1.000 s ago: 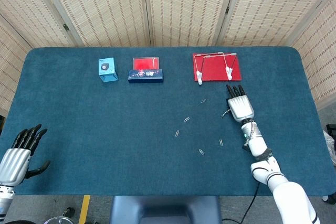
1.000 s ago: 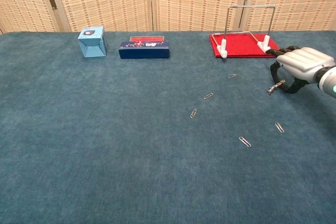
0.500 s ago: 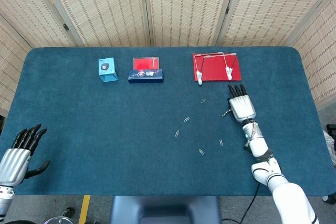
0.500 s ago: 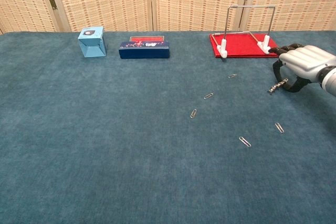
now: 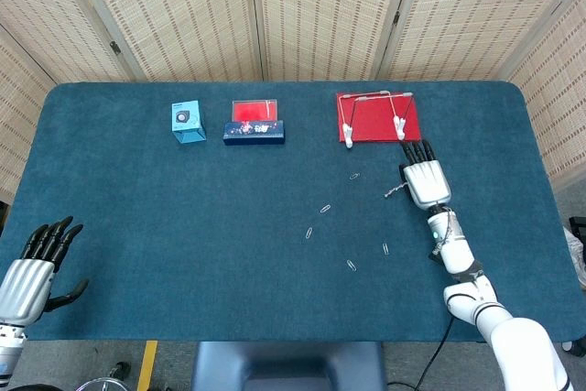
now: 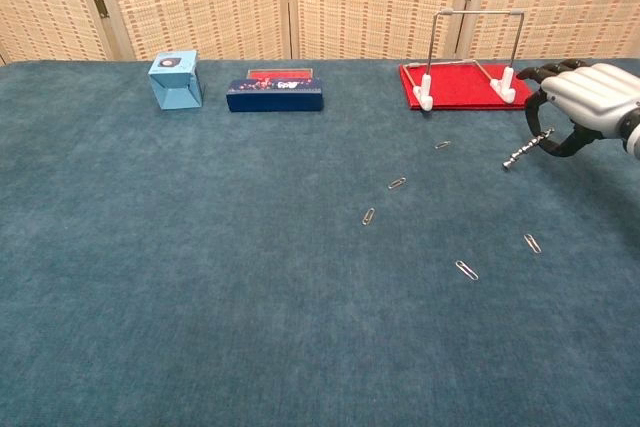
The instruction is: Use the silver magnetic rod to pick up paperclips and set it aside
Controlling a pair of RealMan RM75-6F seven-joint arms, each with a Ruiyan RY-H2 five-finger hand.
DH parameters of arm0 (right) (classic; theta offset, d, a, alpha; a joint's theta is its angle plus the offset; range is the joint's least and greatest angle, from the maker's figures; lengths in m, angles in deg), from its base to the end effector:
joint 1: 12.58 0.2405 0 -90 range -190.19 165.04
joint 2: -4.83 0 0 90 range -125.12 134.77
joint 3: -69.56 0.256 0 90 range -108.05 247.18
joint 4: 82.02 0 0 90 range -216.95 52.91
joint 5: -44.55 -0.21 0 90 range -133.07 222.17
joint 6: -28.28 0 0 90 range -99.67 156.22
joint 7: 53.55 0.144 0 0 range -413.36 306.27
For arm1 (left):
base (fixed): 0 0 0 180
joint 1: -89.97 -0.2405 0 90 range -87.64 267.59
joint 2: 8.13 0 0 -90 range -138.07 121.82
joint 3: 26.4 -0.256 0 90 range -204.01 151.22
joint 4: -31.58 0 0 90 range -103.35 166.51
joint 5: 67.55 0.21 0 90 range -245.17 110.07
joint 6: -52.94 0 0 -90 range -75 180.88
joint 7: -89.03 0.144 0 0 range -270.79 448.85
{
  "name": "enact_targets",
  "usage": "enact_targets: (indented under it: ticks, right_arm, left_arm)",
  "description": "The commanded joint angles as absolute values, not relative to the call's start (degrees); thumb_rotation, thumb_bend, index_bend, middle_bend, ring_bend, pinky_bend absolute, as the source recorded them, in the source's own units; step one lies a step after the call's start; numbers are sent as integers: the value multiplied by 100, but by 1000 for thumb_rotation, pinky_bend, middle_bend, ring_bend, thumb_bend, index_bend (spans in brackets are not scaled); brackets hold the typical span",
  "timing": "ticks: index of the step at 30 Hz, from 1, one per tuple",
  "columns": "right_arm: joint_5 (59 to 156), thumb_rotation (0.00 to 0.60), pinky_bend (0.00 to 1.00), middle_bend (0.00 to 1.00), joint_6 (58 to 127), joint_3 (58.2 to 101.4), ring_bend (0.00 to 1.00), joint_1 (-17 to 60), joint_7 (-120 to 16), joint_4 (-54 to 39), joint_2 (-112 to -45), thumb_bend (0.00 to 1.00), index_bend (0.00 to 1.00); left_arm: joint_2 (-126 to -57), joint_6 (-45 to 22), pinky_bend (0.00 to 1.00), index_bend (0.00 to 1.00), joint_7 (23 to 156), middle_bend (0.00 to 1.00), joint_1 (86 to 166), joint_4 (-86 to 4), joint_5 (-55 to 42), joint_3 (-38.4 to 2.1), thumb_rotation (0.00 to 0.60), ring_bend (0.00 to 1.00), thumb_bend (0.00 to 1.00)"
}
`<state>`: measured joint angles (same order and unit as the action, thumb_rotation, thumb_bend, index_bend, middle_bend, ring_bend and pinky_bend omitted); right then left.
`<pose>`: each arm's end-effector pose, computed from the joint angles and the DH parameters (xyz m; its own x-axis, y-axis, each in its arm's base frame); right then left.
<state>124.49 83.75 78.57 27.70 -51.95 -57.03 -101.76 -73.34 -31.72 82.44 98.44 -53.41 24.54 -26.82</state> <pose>-0.2832 -0.4126 0.0081 0.6946 -0.0324 0.7187 -0.7117 -0.1763 0.6800 -0.3148 0.1901 0.1504 0.4056 0.0446 0.9129 0.9049 -0.1604 -0.3942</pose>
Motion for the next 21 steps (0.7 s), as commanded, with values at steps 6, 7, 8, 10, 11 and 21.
enact_targets:
  ticks: [6, 7, 8, 10, 11, 21]
  right_arm:
    - [12436, 600, 0, 102, 8534, 7896, 0, 2744, -5338, -5408, -10026, 408, 750]
    - [12435, 600, 0, 106, 8567, 7905, 0, 2741, -5334, -5359, -10004, 408, 750]
    - [12434, 600, 0, 109, 8593, 7913, 0, 2739, -5326, -5319, -9987, 407, 751]
    - [12423, 600, 0, 113, 8645, 7945, 0, 2742, -5279, -5192, -9940, 407, 752]
    - [12414, 600, 0, 114, 8655, 7962, 0, 2748, -5244, -5120, -9917, 407, 752]
    - [12139, 600, 0, 122, 8808, 8343, 5, 2999, -5911, -4667, -9927, 408, 752]
  left_arm:
    - [-7348, -3217, 0, 0, 8230, 0, 9835, -5313, 2485, -2684, 600, 0, 343]
    - [-7353, -3225, 0, 0, 8228, 0, 9834, -5304, 2491, -2684, 600, 0, 343]
    - [-7356, -3229, 0, 0, 8226, 0, 9834, -5298, 2493, -2684, 600, 0, 343]
    - [-7363, -3224, 0, 0, 8227, 0, 9837, -5290, 2490, -2682, 600, 0, 343]
    - [-7364, -3217, 0, 0, 8230, 0, 9840, -5291, 2487, -2681, 600, 0, 343]
    - [-7331, -3187, 0, 0, 8128, 0, 9852, -5282, 2488, -2696, 600, 0, 343]
